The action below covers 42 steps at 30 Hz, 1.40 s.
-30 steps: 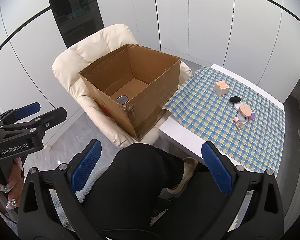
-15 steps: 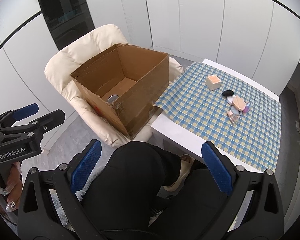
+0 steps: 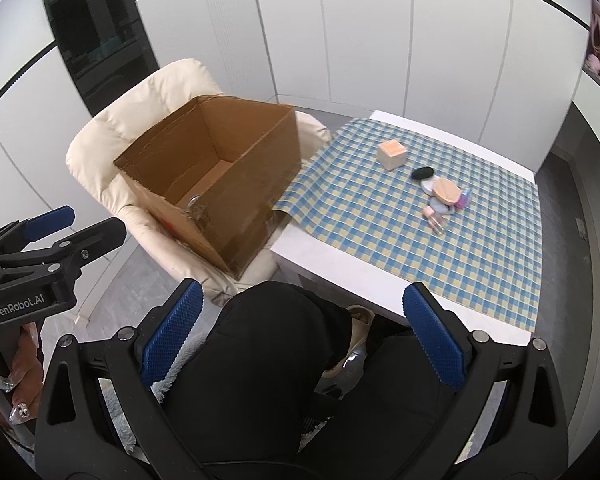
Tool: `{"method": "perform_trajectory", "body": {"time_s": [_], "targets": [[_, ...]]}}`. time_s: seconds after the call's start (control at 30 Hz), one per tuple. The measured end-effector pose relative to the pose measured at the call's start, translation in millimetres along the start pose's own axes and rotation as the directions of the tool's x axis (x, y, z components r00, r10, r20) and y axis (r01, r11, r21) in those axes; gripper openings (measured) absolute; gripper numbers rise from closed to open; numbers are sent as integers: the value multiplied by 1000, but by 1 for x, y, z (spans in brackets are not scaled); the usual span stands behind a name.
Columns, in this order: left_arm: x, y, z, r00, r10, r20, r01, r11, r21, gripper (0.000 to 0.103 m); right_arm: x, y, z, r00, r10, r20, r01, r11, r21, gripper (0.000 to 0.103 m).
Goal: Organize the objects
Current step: 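Move both open tools from the box toward the items on the checked table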
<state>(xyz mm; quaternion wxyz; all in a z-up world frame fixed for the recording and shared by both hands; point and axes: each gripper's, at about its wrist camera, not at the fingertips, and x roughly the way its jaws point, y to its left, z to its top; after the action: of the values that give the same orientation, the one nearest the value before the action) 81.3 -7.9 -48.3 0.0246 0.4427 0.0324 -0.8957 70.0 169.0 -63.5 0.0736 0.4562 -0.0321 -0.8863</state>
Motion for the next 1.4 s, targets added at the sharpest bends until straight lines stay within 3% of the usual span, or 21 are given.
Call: {"method": "perform_trajectory", "body": {"time_s": [0.8,1.03,1.13,1.27,1.4], "targets": [[25,-92,11,993,-110,-38,115,979,170,94,-15,-81,-29,993,-113,-27,116,975,187,102],[30,-110,12,991,-123,-52,131,972,196,94,-15,-99,-36,991,-127,-36,132,966,222,102],[35,-116,11,990,-123,-63,134,969,206,94,-14,-102,-37,985,-168,-35,172,962,211,102],[42,-123,13,990,-120,-76,133,967,218,94,-9,-112,-36,987,-155,-40,160,960,229,102],[46,-124,16,990,-132,-45,139,973,186,94,-4,-123,-37,985,-168,-46,174,955,242,102]]}}
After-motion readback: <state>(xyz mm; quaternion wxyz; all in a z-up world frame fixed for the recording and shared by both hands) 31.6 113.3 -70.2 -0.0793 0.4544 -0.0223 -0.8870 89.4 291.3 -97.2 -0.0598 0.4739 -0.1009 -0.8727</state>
